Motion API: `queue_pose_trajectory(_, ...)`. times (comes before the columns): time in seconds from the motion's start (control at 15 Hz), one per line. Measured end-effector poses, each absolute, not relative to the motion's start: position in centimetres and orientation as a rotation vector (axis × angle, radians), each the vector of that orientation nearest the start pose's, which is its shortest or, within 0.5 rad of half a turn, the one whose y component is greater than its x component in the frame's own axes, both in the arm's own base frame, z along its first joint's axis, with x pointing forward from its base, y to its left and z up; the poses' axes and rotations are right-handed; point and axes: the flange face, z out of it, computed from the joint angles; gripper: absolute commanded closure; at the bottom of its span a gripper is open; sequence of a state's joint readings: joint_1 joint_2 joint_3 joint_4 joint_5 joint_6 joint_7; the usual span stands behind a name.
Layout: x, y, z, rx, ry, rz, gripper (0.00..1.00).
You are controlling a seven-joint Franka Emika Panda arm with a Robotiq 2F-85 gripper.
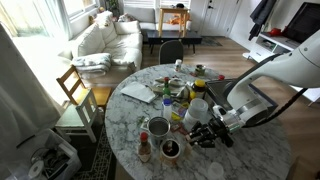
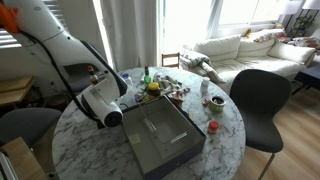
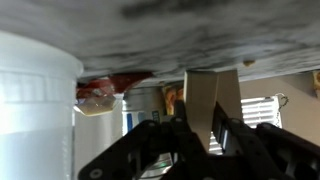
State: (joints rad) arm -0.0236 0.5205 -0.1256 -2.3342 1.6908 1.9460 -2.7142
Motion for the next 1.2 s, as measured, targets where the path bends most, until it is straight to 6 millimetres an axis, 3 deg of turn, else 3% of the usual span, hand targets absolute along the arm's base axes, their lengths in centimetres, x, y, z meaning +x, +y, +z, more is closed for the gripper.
queue_pose_trajectory(0.4, 45.5, -2.7, 11.0, -1.885, -1.114, -1.113, 0.93)
queue_pose_trajectory(0.8, 44.8, -4.1, 12.8, -2.032, -1.130, -0.998, 0.93)
queue_pose_trajectory(0.87, 44.8, -4.2, 13.1, -2.055, -1.134, -0.976, 0.86)
queue_pose_trajectory(0.93, 44.7, -4.3, 13.3, -2.074, -1.136, -0.952, 0.46)
queue_pose_trajectory(1.0, 44.7, -4.4, 13.5, -2.090, -1.137, -0.930, 0.46)
queue_pose_trajectory(1.2, 43.9, -5.1, 13.1, -2.181, -1.162, -0.817, 0.24)
